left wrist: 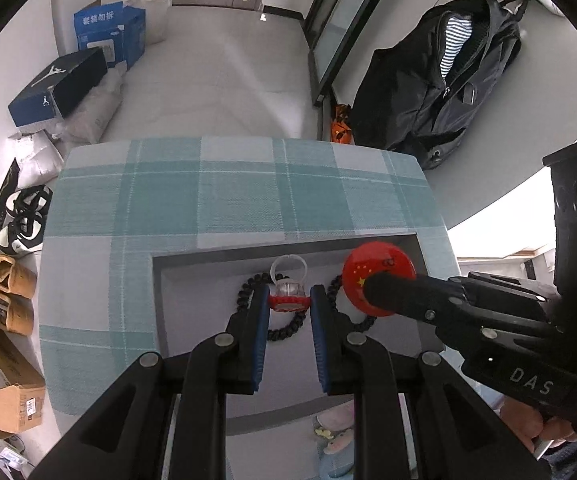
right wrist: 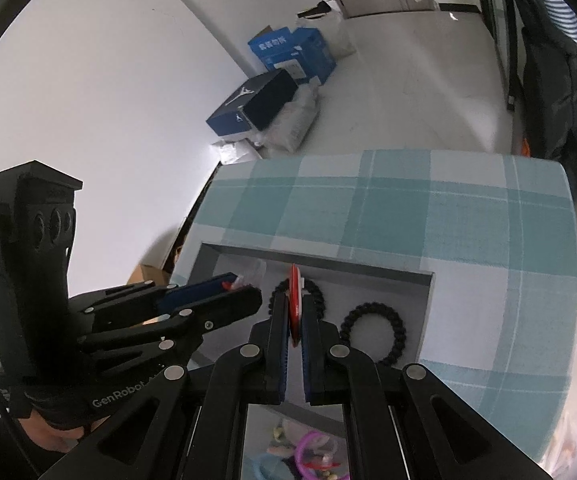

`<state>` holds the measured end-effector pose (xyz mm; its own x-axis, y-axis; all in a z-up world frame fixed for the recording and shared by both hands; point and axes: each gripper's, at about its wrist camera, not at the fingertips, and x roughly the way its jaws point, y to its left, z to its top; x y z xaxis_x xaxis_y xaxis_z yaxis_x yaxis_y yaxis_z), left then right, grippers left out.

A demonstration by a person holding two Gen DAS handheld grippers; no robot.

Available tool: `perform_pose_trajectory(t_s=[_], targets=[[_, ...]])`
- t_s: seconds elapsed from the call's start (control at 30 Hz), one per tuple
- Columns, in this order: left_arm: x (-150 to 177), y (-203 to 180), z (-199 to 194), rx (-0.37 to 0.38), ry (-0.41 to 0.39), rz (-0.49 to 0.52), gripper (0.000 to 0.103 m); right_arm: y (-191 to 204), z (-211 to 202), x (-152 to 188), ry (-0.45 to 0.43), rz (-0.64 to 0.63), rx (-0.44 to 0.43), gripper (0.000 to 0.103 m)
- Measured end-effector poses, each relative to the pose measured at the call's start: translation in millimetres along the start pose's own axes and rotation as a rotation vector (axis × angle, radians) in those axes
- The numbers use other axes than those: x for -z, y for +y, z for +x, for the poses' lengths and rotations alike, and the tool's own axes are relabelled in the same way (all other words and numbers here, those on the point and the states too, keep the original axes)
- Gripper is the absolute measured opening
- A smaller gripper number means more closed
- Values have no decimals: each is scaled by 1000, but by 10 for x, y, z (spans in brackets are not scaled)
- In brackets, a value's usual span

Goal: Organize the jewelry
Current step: 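Carry the badge and clip into the grey box and open both tools, then withdraw both tools from the box toward the remaining jewelry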

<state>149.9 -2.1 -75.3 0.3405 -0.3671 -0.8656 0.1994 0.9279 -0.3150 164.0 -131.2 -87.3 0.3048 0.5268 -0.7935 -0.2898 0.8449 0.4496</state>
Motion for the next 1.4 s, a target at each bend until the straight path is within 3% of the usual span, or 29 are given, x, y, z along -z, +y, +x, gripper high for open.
perform_pose_trajectory(t_s=[0.2,0.4,0.43,0.5,0.53,0.63,0.7,1.0,1.4], targets=[[-25,-16,22,-6,-5,2,17,-56,-29,-14,-11,19,8,5],[-47,101,26,26,18,-62,24,-57,-88,-16,-39,6,10,15],[-48,129,-4,31,6,-73,28,-60,-104,-10,-43,3,10,17],[-49,164,-45,33,-11,-82,55,-66,-140,-5,-52,2,3,25],[-44,187,-86,26,-33,-88,57,-68,-165,-4,-60,1,6,25],[-44,240,-155,16,-53,-99,57,-76,-262,-14,-91,6,11,31],[-34,280,-197,0,-69,-115,57,-77,-323,-12,-117,5,20,46],[106,308,-311,-90,-121,-126,58,8,-567,100,-210,-19,49,75],[513,90,-514,-143,-173,-39,58,212,-796,447,-283,-79,96,91]])
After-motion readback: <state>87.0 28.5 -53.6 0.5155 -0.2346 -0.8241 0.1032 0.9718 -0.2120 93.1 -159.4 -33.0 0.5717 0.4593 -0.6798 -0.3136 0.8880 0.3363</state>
